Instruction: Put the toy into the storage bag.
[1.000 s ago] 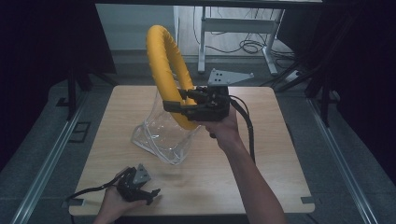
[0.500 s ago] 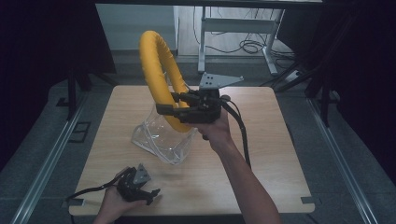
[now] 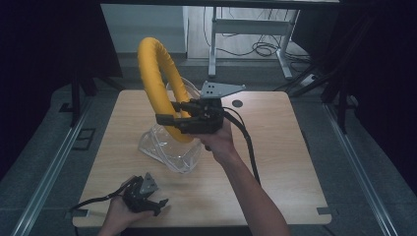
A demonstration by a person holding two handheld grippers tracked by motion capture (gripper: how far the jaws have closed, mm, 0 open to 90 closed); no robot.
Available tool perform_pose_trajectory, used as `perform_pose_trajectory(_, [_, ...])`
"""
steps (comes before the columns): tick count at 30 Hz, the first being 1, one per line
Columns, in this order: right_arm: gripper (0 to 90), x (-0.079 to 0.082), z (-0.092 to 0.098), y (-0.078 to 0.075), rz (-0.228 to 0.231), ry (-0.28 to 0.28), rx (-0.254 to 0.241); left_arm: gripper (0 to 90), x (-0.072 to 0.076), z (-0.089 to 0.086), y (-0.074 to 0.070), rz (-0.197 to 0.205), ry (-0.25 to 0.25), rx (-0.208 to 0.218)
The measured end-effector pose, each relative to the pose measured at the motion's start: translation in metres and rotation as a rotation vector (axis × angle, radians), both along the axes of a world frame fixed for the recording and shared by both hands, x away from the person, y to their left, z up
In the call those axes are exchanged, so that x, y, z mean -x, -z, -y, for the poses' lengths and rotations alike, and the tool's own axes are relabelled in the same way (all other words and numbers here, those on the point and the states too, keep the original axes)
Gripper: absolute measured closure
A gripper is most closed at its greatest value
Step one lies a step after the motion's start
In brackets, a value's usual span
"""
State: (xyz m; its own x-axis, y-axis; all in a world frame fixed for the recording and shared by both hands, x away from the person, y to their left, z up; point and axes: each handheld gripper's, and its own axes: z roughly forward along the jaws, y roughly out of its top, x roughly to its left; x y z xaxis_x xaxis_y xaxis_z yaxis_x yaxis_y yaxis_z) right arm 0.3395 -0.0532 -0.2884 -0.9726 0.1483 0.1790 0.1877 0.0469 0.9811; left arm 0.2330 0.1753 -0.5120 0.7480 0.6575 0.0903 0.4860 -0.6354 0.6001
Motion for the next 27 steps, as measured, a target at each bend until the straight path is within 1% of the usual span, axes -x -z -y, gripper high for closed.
perform_pose_trajectory(4, [50.7, -0.001, 0.000, 0.004, -0.010, 0.003, -0.004, 16.2, 0.000, 0.001, 0.001, -0.007, 0.001, -0.002])
perform_pose_trajectory(12, [50.7, -0.001, -0.001, 0.013, -0.007, 0.001, -0.003, 16.2, 0.000, 0.001, 0.001, -0.008, 0.002, -0.003])
perform_pose_trajectory(16, [50.7, -0.001, -0.001, 0.016, -0.017, 0.001, -0.007, 16.2, 0.000, 0.001, 0.001, -0.008, 0.001, -0.004])
perform_pose_trajectory(19, [50.7, -0.001, 0.000, 0.020, -0.020, 0.007, -0.021, 16.2, 0.000, 0.001, 0.001, -0.008, 0.001, -0.004])
perform_pose_trajectory(27, [50.7, -0.002, 0.001, 0.029, -0.035, 0.007, -0.021, 16.2, 0.000, 0.001, 0.001, -0.005, 0.002, -0.008])
